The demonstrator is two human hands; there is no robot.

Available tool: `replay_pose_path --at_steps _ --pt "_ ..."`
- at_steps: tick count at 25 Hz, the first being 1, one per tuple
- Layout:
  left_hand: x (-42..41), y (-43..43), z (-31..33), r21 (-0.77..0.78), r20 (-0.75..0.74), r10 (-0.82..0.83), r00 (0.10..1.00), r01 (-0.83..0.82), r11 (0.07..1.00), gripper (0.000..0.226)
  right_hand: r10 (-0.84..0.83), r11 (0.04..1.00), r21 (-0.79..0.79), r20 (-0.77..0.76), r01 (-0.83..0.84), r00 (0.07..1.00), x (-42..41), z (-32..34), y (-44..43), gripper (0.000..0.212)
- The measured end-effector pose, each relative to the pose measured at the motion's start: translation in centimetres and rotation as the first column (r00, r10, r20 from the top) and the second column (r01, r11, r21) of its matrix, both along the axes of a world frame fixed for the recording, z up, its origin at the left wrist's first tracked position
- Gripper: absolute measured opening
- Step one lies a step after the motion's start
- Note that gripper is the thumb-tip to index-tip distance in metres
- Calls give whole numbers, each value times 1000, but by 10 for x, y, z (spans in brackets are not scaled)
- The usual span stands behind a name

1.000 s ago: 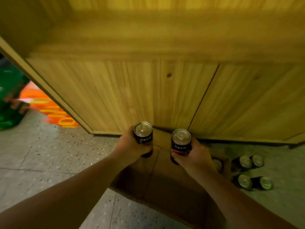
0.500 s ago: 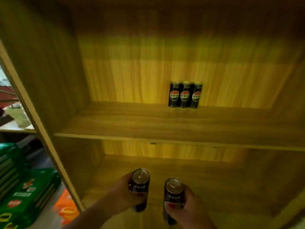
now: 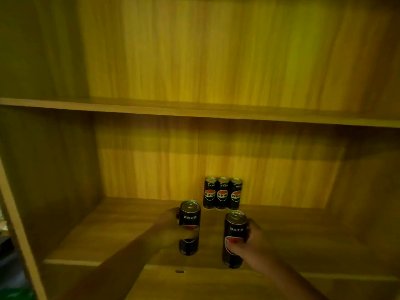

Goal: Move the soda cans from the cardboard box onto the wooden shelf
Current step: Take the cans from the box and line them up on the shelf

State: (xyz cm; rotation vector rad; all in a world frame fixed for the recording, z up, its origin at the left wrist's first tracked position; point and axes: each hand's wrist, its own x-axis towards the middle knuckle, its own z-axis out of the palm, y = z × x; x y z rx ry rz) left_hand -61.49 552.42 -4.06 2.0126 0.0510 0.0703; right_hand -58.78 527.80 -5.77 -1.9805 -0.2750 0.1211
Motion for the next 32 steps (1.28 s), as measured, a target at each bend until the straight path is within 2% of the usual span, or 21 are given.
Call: replay_pose_path --at_steps 7,12,16,22,25,32 --pt "107 -17 -26 8 -43 -8 999 8 1000 56 24 1000 2 -20 -24 1000 101 -15 -4 62" --pt "166 -21 -58 12 -29 101 994 -101 995 58 70 997 18 -50 -69 996 179 -37 2 64" --pt "210 -16 -76 -8 -11 160 987 -160 987 56 92 992 87 -35 -89 995 226 -54 14 52" --pt "241 -15 -91 -59 24 169 985 -167 984 49 33 994 107 29 -36 999 263 -72 32 50" --pt "246 -16 -97 -64 12 186 983 -184 981 57 26 996 86 60 -31 998 267 -74 36 50" --pt "257 -19 -98 -71 17 199 980 -197 978 53 -1 998 60 56 -3 998 271 -80 42 53"
